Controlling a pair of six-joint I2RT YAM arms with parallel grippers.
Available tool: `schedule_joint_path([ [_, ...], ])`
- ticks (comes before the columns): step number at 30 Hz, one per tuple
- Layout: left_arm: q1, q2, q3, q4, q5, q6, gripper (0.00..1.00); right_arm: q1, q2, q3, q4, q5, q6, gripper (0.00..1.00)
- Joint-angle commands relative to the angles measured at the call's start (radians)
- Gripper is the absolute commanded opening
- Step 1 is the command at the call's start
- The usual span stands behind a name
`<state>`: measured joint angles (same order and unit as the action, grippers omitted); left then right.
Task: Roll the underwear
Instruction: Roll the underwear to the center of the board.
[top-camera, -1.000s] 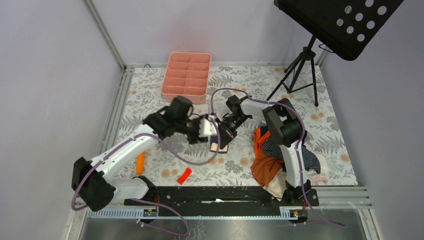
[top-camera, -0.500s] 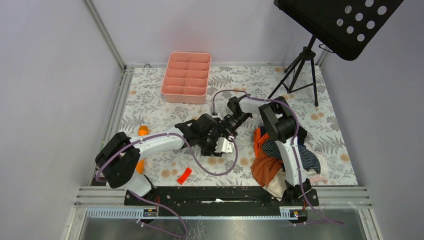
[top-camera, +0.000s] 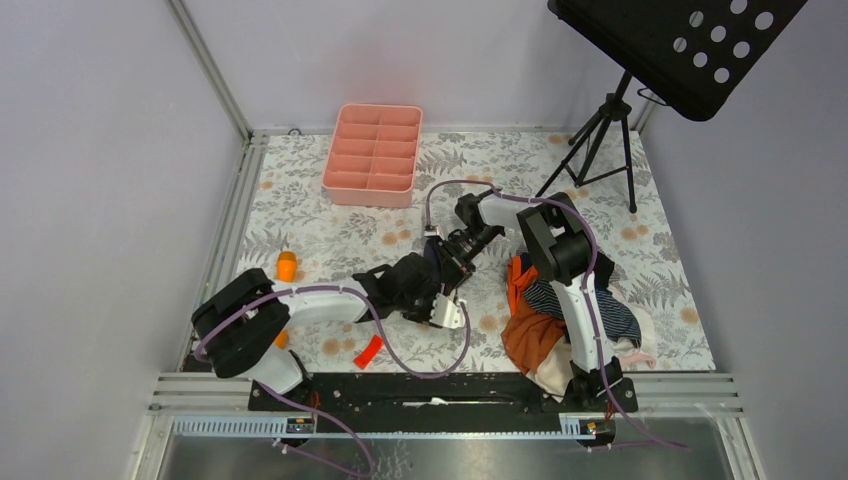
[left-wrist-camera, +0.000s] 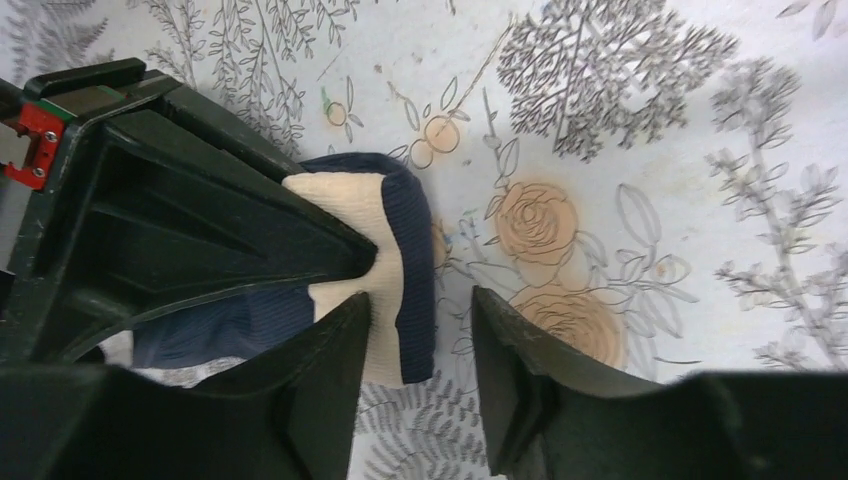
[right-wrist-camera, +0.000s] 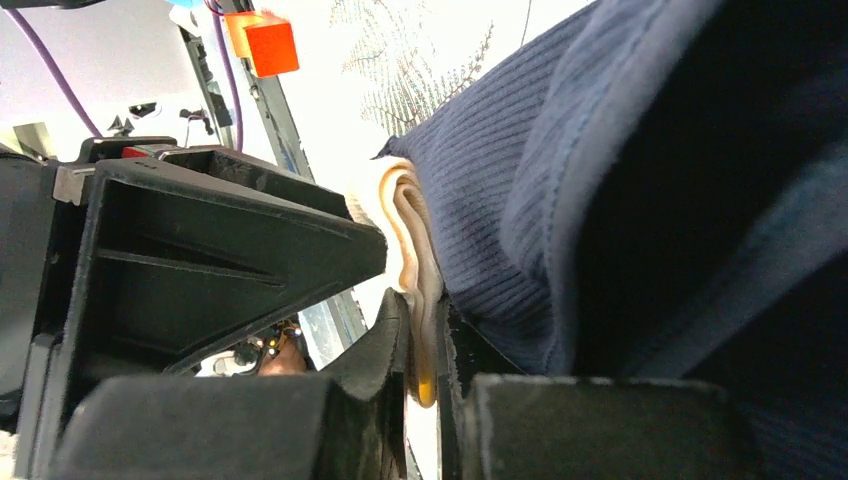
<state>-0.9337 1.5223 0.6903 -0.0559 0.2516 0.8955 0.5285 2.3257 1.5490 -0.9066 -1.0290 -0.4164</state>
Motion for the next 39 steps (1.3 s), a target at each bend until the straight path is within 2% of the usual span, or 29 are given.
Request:
schedule_joint_path([
  [1,-0.016,0.059,-0.066,0.052,-0.112,0.106,0.40,0.014,0.078,-0.032,0.021,0.221,-0.041,0.04],
  [4,-0.017,0.086,-0.056,0.036,-0.134,0.134,0.16,0.014,0.075,-0.036,0.022,0.212,-0.042,0.04],
  [7,-0.016,0.092,-0.039,-0.015,-0.125,0.139,0.00,0.013,0.070,-0.041,0.022,0.206,-0.047,0.05],
  [9,-0.013,0.098,-0.008,-0.092,-0.089,0.135,0.00,0.013,0.058,-0.040,0.007,0.206,-0.074,0.13],
  [11,-0.002,0.106,0.040,-0.209,-0.029,0.122,0.00,0.004,0.027,-0.013,-0.049,0.203,-0.133,0.25],
  [13,0.013,0.114,0.096,-0.315,0.023,0.089,0.00,-0.026,-0.019,0.038,-0.125,0.184,-0.197,0.43],
  [14,0.020,0.121,0.125,-0.369,0.051,0.072,0.00,-0.050,-0.047,0.070,-0.159,0.172,-0.229,0.49],
  [18,0.073,0.188,0.263,-0.597,0.177,0.001,0.00,-0.162,-0.157,0.165,-0.193,0.197,-0.310,0.55],
  [22,0.159,0.282,0.389,-0.794,0.319,-0.030,0.00,-0.298,-0.295,0.164,-0.024,0.257,-0.251,0.56],
  [26,0.210,0.372,0.546,-0.981,0.458,-0.031,0.00,-0.415,-0.521,-0.017,0.276,0.323,-0.086,0.56],
  [29,0.231,0.461,0.678,-1.103,0.551,-0.031,0.00,-0.430,-0.745,-0.252,0.484,0.405,-0.096,0.56],
  [32,0.250,0.566,0.802,-1.237,0.633,-0.007,0.00,-0.430,-0.969,-0.496,0.637,0.413,-0.102,0.58],
  [35,0.267,0.682,0.931,-1.366,0.679,0.027,0.00,-0.411,-1.153,-0.679,0.643,0.364,-0.178,0.58],
  [39,0.302,0.797,1.027,-1.399,0.733,-0.005,0.00,-0.257,-1.314,-0.851,0.507,0.422,-0.463,0.50],
])
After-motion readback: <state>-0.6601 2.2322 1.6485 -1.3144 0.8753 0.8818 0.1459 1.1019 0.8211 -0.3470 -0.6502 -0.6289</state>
